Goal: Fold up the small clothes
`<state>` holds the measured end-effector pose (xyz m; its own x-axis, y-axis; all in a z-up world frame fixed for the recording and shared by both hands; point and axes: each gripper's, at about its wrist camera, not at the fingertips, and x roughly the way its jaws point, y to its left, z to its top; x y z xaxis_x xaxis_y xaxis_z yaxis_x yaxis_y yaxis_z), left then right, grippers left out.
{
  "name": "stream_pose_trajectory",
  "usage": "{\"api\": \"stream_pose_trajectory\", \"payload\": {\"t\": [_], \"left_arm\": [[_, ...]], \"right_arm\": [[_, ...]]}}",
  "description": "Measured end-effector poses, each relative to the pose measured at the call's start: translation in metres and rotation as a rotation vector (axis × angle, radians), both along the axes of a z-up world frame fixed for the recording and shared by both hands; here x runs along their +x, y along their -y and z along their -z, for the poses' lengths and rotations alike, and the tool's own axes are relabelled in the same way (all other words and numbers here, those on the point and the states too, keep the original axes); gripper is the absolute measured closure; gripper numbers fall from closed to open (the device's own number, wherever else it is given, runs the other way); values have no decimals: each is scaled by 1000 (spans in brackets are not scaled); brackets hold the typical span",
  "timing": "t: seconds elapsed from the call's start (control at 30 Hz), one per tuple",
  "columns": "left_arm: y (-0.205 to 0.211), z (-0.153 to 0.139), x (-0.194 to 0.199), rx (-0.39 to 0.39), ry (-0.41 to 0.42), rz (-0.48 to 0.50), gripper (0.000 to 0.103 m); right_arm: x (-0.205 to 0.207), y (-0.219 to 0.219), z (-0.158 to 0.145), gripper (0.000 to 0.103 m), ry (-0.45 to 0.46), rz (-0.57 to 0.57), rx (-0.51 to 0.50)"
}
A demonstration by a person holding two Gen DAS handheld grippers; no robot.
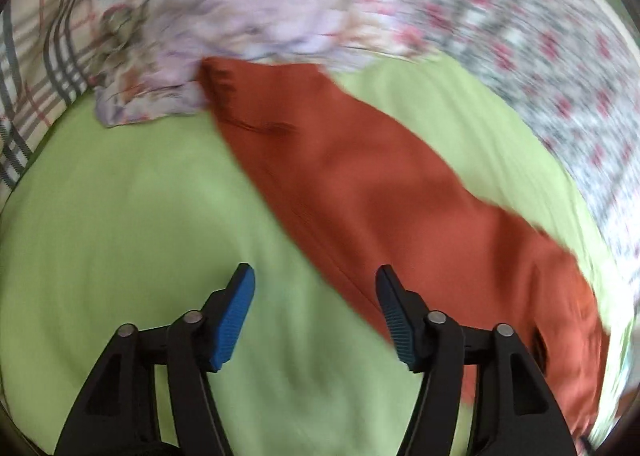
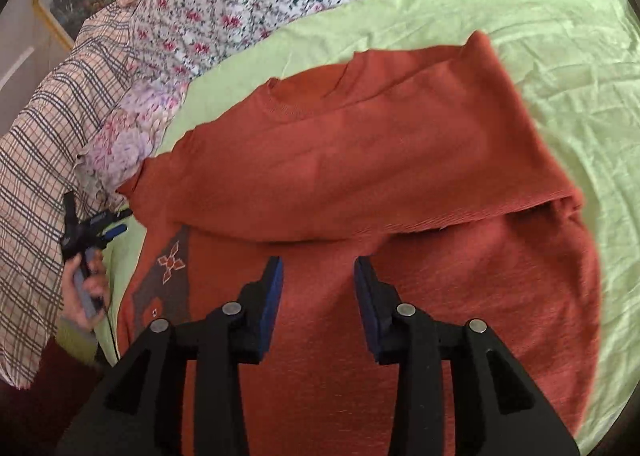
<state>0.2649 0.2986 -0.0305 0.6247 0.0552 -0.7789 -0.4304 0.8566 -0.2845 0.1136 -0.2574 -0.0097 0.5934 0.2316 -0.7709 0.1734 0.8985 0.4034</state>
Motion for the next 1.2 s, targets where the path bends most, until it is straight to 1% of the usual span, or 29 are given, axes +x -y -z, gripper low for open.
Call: {"api": "stream_pose_trajectory", "payload": {"t": [0.03,0.1,0.13,0.2,0.23,0.27,0.3,0.33,0.37,0.4,0.47,0.53,0.6,0.67,0.77,0.8,0.87,0.9,0.97,1.0,1.07,1.1,1.2], "left_arm": [[-10,3,7,-24,3,-14,38],[-26,4,22,-57,30,-32,35],[-32,1,32,-62,42,-41,30],[-42,-2,50,-57,54,-59,29],[-45,-2,56,-47,54,-69,34],[-48,-2,60,-32,52,-81,53],[-49,-2,65,-10,46,-88,67],[-49,-1,69,-2,37,-77,88],[-49,-2,69,-9,42,-65,96],[-47,-5,64,-4,54,-49,97],[-34,-17,55,38,92,-19,98],[-9,-32,46,77,131,24,99],[16,-48,35,93,173,69,99],[50,-64,21,111,217,124,99],[112,-85,6,127,273,224,99],[140,-92,0,130,297,270,99],[175,-99,-8,124,317,335,99],[201,-102,-13,113,329,388,99],[245,-99,-14,123,329,475,99],[260,-97,-17,132,327,499,99],[300,-87,-15,146,300,568,99],[322,-77,-11,155,275,606,99],[359,-55,-6,171,220,669,99]], "right_arm": [[1,-2,0,65,-4,-5,4],[3,-4,1,65,-11,-7,6],[3,-5,2,65,-16,-9,3],[5,-6,2,65,-25,-11,-2],[6,-7,2,65,-28,-12,-1],[6,-7,1,65,-29,-14,1],[6,-8,0,65,-28,-15,1],[6,-9,0,65,-27,-17,-2],[6,-10,-1,65,-25,-19,-2],[5,-11,-2,65,-23,-21,-1],[3,-10,-3,65,-18,-20,3],[1,-9,-5,65,-12,-17,5],[0,-7,-6,65,-8,-12,10],[-2,-5,-8,65,0,-5,17],[-5,-4,-11,65,15,1,24],[-6,-3,-12,65,20,4,30],[-10,0,-14,65,30,10,38],[-13,3,-16,65,35,16,38],[-18,8,-17,65,40,27,39],[-20,11,-18,65,43,36,40],[-27,19,-18,65,46,56,46],[-30,23,-18,65,46,67,47],[-39,34,-16,65,42,100,56]]}}
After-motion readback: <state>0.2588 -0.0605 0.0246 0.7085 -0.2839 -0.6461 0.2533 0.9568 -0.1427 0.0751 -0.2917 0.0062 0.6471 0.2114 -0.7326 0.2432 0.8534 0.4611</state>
